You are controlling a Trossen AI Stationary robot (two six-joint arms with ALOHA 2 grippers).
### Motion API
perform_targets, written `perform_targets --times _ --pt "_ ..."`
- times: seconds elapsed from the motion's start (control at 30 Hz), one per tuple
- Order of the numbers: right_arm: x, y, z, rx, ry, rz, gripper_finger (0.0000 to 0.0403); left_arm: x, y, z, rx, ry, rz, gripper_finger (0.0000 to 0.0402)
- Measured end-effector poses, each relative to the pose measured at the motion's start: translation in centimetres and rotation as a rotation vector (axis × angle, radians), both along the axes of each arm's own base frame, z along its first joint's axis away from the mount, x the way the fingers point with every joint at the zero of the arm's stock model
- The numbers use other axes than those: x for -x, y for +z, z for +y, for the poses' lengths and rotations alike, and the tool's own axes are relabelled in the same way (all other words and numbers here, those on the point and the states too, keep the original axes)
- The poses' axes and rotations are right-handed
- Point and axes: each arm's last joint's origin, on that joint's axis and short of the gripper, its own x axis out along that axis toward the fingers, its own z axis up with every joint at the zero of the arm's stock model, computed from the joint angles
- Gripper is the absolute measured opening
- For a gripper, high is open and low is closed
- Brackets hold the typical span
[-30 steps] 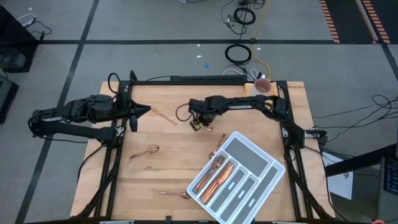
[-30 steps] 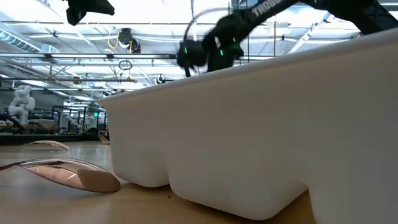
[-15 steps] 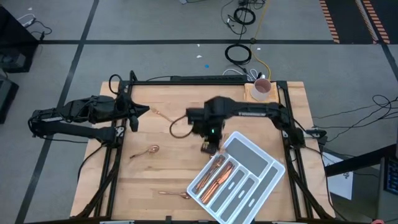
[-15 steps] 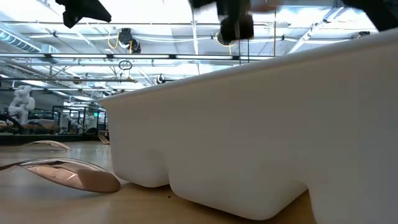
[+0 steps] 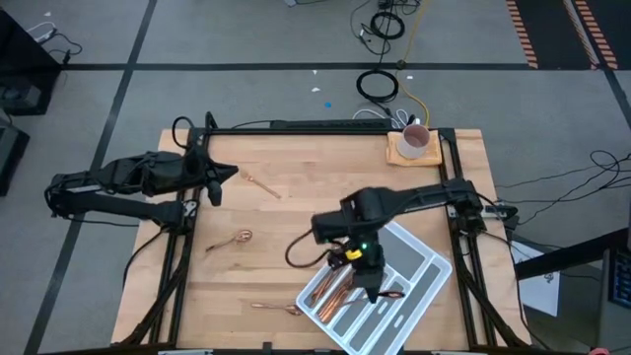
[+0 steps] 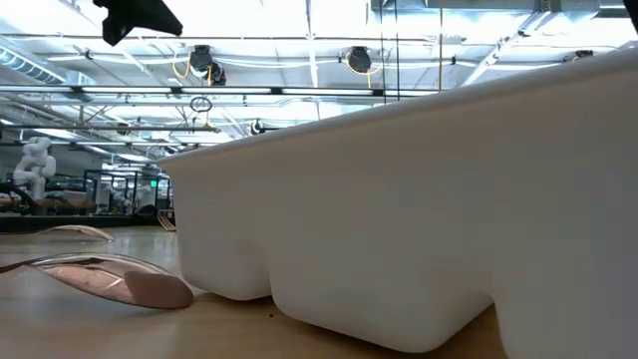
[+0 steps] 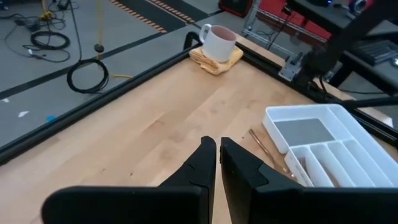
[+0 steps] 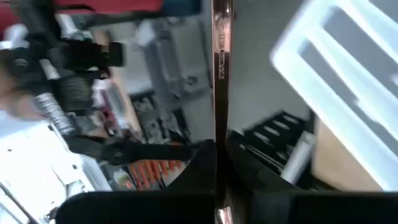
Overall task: Sort silverware
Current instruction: Put the gold spoon into the silverware tray
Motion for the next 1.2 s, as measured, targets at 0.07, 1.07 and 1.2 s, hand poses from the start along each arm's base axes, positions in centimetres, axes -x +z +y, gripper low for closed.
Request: perform_targets --times 0.07,1.07,1.2 --pt "0.0 -1.8 0.3 0.029 0.013 0.055 0.0 -0.1 0.0 0.0 -0.001 0.018 0.003 0.003" --pt "3.2 -13.8 -2.9 0.831 0.028 -0.046 0.0002 -4.5 -2.1 0.2 0.183 0.139 0.075 0.003" --pt "4.4 -11.7 -2.5 0.895 -0.034 -0.078 0.0002 -6.1 -2.6 0.2 0.183 0.14 0.089 0.003"
